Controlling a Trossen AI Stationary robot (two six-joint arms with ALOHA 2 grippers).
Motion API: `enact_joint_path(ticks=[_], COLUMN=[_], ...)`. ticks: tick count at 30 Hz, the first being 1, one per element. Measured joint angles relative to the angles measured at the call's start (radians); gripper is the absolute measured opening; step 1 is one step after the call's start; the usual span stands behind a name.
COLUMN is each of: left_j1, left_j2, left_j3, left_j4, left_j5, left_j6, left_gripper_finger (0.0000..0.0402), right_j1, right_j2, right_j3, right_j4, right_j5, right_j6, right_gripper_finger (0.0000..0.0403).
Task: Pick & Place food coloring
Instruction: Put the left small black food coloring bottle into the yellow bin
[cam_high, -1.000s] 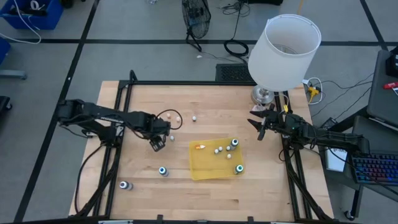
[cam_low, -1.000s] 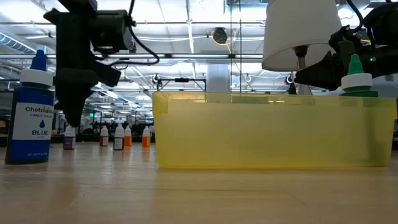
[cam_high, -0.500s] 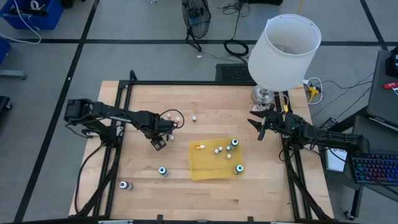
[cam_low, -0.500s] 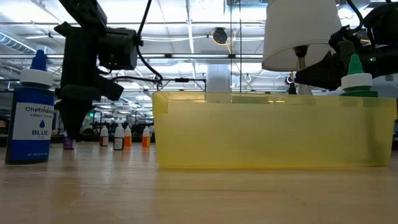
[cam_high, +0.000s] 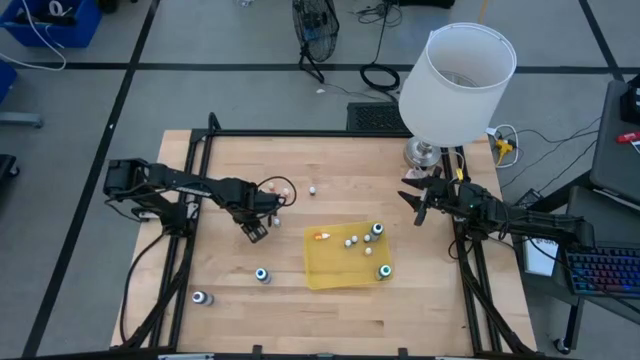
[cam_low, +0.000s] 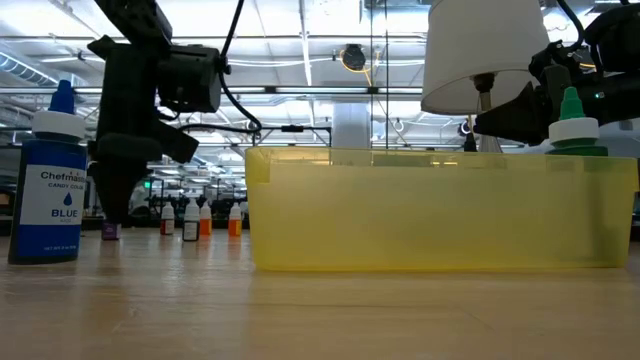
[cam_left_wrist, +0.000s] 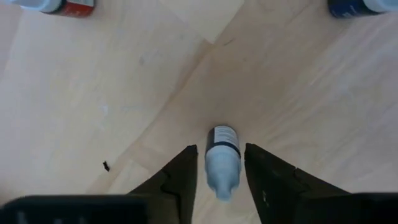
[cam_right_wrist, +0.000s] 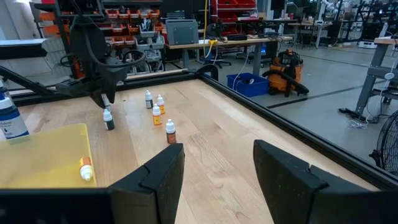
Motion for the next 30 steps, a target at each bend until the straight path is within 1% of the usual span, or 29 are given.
enact_joint_path(ticks=[7, 10, 16, 20, 25, 30], left_j1=[0.0, 0.0, -0.003, -0.017, -0.034, -0.068], left_j2=[-0.001, -0.001, -0.001, -0.001, -0.009, -0.009], left_j3=[0.0, 0.0, 0.0, 0.0, 0.002, 0.068], left_j4=[0.001, 0.007, 0.052, 0.08, 0.069, 0.061], left_j5=[0.017, 0.014, 0.014, 0.013, 0.021, 0.037], left_j6=[0.004, 0.011, 0.083, 0.143, 0.151, 0.163], left_gripper_finger=[0.0086, 0.0074, 0.0084, 0.0068, 0.0068, 0.0068], right_j1=[0.0, 0.0, 0.0, 0.0, 0.0, 0.0], right_j2=[0.0, 0.0, 0.0, 0.0, 0.0, 0.0], right_j3=[0.0, 0.0, 0.0, 0.0, 0.0, 0.0], right_j4=[0.0, 0.0, 0.0, 0.0, 0.0, 0.0], right_j5=[0.0, 0.0, 0.0, 0.0, 0.0, 0.0], right_j6=[0.0, 0.0, 0.0, 0.0, 0.0, 0.0], right_gripper_finger=[0.0181, 0.0181, 0.0181, 0.0181, 0.0181, 0.0181])
